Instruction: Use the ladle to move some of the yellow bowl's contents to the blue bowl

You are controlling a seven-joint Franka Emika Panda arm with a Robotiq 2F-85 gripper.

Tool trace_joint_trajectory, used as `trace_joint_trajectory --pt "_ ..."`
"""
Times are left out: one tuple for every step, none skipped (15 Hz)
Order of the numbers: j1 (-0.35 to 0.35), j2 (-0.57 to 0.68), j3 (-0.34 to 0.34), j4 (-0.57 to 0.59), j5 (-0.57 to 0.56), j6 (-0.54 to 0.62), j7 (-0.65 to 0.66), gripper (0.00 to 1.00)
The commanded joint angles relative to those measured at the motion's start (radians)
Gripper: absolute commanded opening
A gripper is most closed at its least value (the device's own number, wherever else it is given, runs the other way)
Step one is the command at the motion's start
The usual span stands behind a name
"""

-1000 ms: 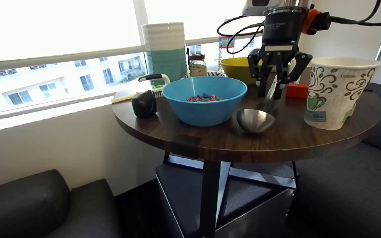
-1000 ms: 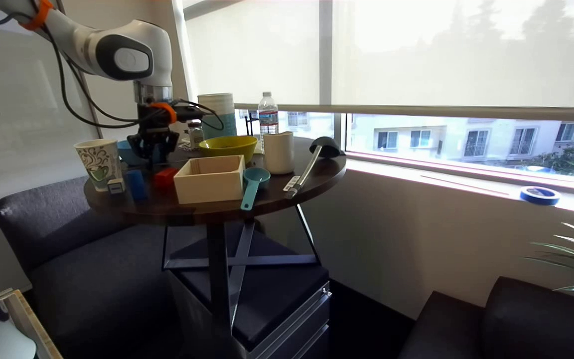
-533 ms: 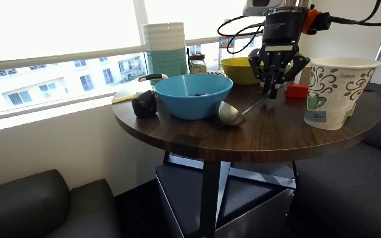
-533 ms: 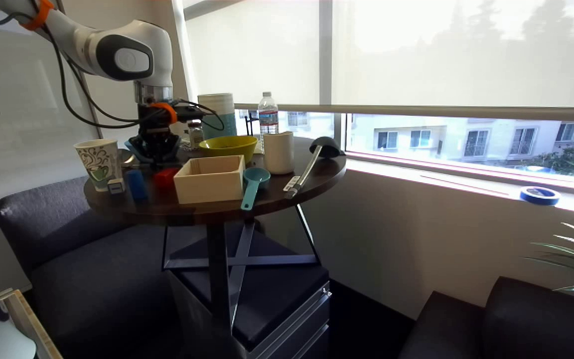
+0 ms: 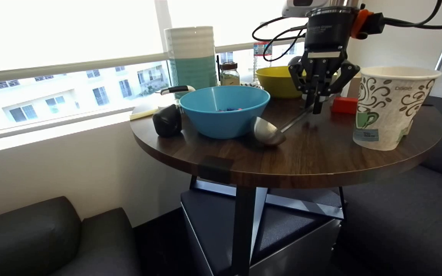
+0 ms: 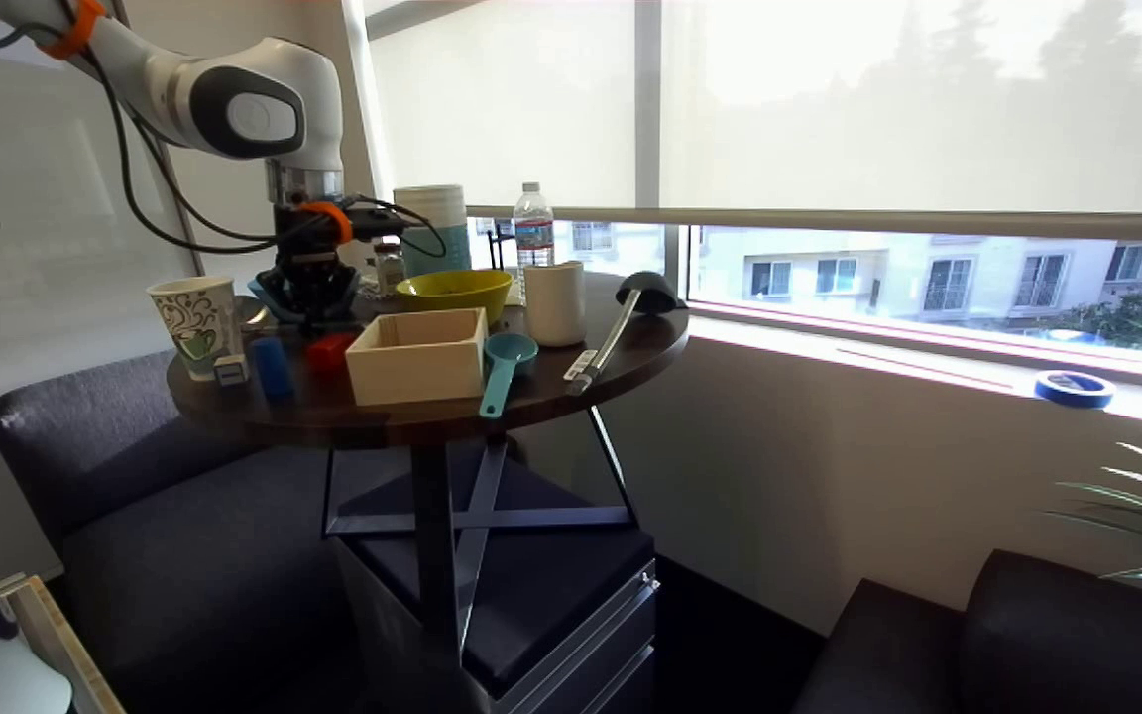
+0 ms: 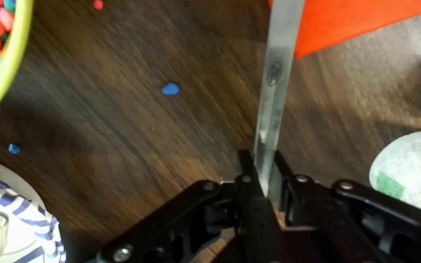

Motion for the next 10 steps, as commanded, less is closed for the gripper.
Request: trace_joint_trajectory --pt "-0.014 -0.054 0.025 -0.003 -0.032 -0.036 -0.014 0.04" --pt "-0.014 -0.068 0.027 0.0 -0.038 -0.053 -0.013 0.04" --pt "-0.014 -0.081 0.028 0.0 -0.045 -0.064 -0.011 0.04" --pt "-0.015 -0.098 0.03 0.002 -0.058 -0.087 -0.003 0.04" --pt "-0.016 -0.11 0.031 0.006 -0.069 -0.109 0.004 0.04" --pt "-0.016 -0.121 0.032 0.009 -0.08 -0.124 0.01 0.04" --pt "-0.014 -0.133 0.033 0.016 -0.088 -0.144 0.013 0.04" --pt "-0.012 -0.142 0.034 0.023 -0.095 -0.157 0.015 0.04" --pt "-0.01 -0.152 0.034 0.029 -0.098 -0.169 0.022 0.04" --pt "-0.007 -0.16 0.036 0.036 -0.097 -0.171 0.027 0.04"
